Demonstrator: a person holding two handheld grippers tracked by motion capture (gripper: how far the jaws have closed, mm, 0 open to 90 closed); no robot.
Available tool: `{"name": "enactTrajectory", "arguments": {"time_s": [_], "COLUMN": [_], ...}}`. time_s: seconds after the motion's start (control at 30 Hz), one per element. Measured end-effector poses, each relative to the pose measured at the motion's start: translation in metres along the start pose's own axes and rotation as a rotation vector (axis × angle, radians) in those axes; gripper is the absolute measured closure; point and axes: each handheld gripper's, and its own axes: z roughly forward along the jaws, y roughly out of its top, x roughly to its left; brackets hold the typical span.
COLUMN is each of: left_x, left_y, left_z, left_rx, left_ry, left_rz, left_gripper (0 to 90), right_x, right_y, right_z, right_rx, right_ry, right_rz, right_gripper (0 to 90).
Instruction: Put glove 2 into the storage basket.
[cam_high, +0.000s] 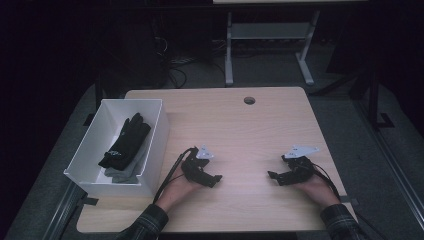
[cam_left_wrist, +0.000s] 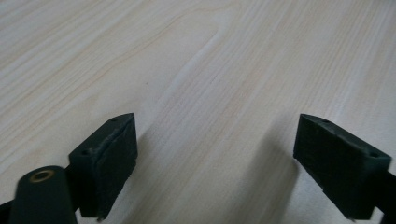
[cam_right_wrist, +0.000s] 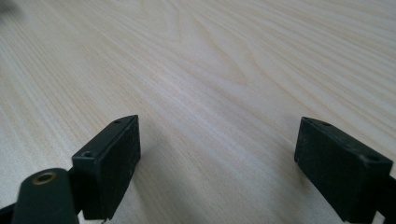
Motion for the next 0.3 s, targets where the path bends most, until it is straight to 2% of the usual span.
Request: {"name": "enactTrajectory", "arguments": {"time_s": [0.03,0.23,0.3], "left_x": [0.0002,-0.0001,-0.0001], "left_y": [-0.0005,-0.0079,-0.0087], "left_z": [-0.0004,0.0004,0.0003], "left_rx": [0.004,-0.057,-0.063], "left_ry": [0.004,0.001,0.0], "left_rz": [0.013,0.018,0.018], "left_gripper": [12.9,12.8,12.8], "right_x": [0.0,0.0,0.0], "right_y": [0.0,0.0,0.0], "right_z": [0.0,0.0,0.0], "right_rx": [0.0,0.0,0.0], "right_ry": [0.0,0.0,0.0], "right_rz": [0.0,0.0,0.0], "right_gripper": [14.4,14.4,14.4]}}
